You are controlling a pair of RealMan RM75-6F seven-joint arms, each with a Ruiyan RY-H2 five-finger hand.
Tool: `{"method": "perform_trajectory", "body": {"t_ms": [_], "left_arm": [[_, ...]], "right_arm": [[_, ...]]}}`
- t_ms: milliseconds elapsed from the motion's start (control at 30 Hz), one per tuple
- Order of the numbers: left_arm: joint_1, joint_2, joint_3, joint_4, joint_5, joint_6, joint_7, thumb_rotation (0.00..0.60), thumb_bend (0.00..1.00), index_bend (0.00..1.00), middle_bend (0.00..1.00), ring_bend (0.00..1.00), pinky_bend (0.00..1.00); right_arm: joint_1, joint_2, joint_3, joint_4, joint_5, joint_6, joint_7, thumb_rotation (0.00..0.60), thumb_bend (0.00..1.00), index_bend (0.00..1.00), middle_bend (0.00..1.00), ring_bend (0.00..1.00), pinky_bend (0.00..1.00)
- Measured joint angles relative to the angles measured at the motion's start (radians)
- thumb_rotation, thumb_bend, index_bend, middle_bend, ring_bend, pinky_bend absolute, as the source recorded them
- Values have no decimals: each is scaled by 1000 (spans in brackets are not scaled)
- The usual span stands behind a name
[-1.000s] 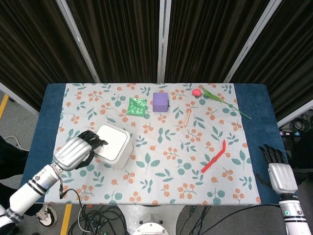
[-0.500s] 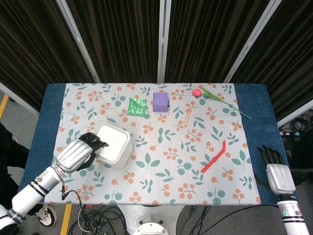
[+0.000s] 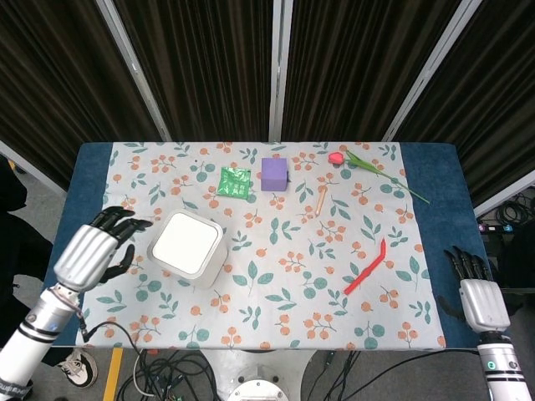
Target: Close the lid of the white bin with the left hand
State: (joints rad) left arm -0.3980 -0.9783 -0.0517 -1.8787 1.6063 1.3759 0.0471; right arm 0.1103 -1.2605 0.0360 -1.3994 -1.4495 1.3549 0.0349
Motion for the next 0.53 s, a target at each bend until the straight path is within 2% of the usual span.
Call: {"method": "perform_trajectory", "body": {"t_ms": [33, 133, 267, 333, 533], "left_arm": [[27, 2, 7, 1, -15, 12, 13, 600, 466, 259, 315, 202, 194], [70, 15, 31, 1, -73, 16, 61, 600, 253, 216, 238, 168, 175], [136, 12, 58, 33, -121, 41, 103, 600, 54, 141, 104, 32, 127], [166, -13, 69, 78, -121, 72, 114, 600, 13, 115, 53, 0, 98], [245, -124, 89, 241, -104, 158, 104, 600, 0, 103, 46, 0, 81]], "right_arm": [[-1, 2, 1, -3, 0, 4, -2, 600, 216, 0, 0, 0, 0], [-7, 9, 6, -13, 0, 23, -11, 600, 216, 0, 0, 0, 0], [-17, 22, 14, -36, -5, 61, -19, 600, 217, 0, 0, 0, 0], [-20, 29, 17, -53, -6, 69, -22, 600, 216, 0, 0, 0, 0], [-15, 26, 13, -69, -12, 51, -35, 600, 216, 0, 0, 0, 0]]}}
